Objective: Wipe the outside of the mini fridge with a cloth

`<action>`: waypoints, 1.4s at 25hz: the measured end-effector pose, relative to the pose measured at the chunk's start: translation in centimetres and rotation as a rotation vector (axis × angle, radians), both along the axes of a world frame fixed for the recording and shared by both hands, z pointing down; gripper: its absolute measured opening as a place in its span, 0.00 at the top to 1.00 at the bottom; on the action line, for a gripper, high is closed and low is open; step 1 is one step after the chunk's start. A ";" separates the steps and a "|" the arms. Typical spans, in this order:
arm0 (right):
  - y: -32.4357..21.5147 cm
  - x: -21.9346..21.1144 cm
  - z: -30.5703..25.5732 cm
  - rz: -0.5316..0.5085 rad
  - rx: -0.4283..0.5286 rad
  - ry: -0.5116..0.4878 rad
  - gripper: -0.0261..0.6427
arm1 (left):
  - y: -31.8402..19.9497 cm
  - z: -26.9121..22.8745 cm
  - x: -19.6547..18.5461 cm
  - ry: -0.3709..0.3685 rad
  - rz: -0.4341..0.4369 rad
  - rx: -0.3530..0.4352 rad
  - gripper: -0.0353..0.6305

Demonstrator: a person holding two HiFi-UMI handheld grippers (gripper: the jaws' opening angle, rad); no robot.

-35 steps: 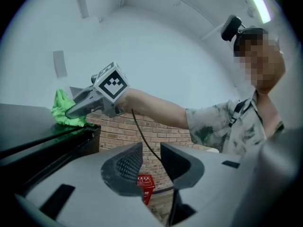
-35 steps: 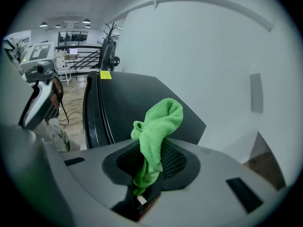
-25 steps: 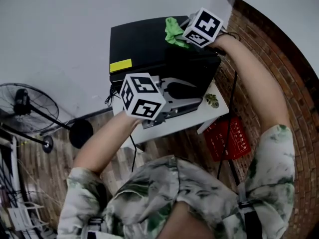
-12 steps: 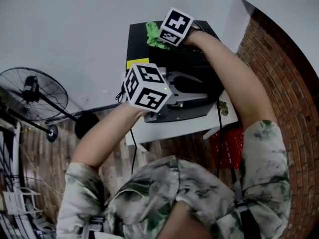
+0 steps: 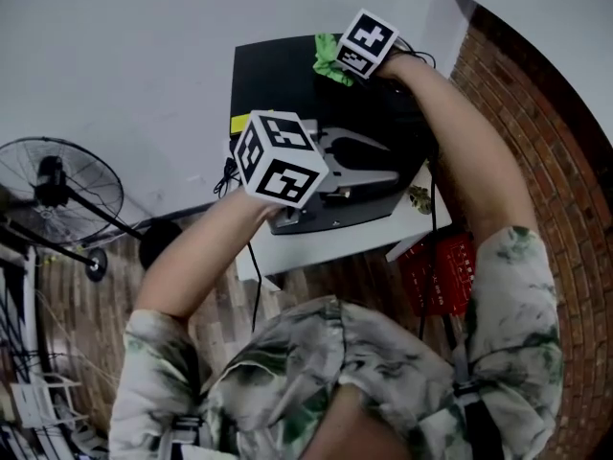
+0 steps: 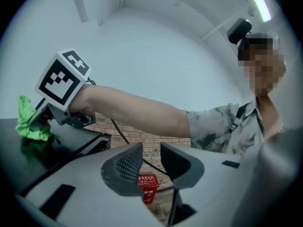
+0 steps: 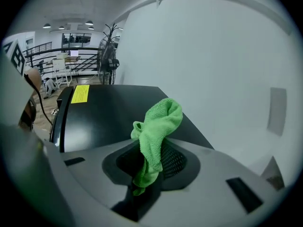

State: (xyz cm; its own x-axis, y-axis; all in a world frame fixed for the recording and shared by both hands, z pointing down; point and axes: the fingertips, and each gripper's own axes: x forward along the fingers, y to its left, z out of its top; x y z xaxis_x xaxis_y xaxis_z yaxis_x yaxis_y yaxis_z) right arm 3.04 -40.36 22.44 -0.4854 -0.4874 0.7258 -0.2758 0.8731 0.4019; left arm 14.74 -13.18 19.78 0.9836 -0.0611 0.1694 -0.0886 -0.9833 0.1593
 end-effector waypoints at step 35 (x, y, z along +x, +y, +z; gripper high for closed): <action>-0.9 -12.8 -1.3 -0.135 0.049 -0.030 0.81 | -0.7 1.6 -2.3 -0.010 -0.085 -0.041 0.76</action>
